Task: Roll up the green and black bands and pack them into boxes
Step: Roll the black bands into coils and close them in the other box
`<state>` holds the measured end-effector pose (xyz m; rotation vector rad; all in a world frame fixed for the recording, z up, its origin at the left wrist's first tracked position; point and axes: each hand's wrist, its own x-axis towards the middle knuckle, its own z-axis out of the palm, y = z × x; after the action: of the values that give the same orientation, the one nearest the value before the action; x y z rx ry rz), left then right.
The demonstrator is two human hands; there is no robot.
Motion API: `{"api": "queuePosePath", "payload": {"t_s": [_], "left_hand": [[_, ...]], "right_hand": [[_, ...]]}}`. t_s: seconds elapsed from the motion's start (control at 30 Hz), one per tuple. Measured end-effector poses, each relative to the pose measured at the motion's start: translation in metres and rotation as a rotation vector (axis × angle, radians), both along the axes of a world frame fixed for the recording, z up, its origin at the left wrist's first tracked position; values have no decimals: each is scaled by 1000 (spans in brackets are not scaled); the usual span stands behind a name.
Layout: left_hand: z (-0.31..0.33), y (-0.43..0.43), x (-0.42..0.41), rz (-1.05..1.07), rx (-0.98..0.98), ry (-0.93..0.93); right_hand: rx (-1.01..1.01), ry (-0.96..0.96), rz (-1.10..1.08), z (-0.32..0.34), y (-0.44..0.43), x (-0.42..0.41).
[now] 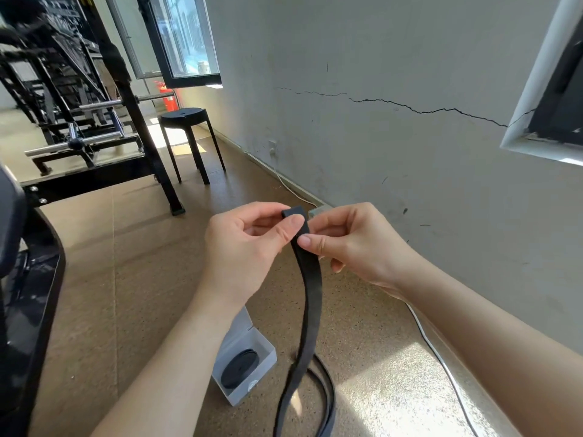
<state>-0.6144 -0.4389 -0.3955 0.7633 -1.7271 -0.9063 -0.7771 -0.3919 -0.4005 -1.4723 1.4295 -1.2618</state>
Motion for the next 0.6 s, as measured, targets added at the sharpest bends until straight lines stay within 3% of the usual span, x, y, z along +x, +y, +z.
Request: {"api": "queuePosePath", "payload": {"t_s": [0.27, 0.5, 0.6], "left_hand": [[0, 4, -2, 16, -28, -4], [-4, 2, -9, 56, 29, 13], [-3, 5, -11, 1, 145, 88]], "right_hand": [[20, -199, 59, 8, 4, 1], [-113, -82, 7, 13, 6, 6], [-182, -36, -65, 14, 4, 7]]}}
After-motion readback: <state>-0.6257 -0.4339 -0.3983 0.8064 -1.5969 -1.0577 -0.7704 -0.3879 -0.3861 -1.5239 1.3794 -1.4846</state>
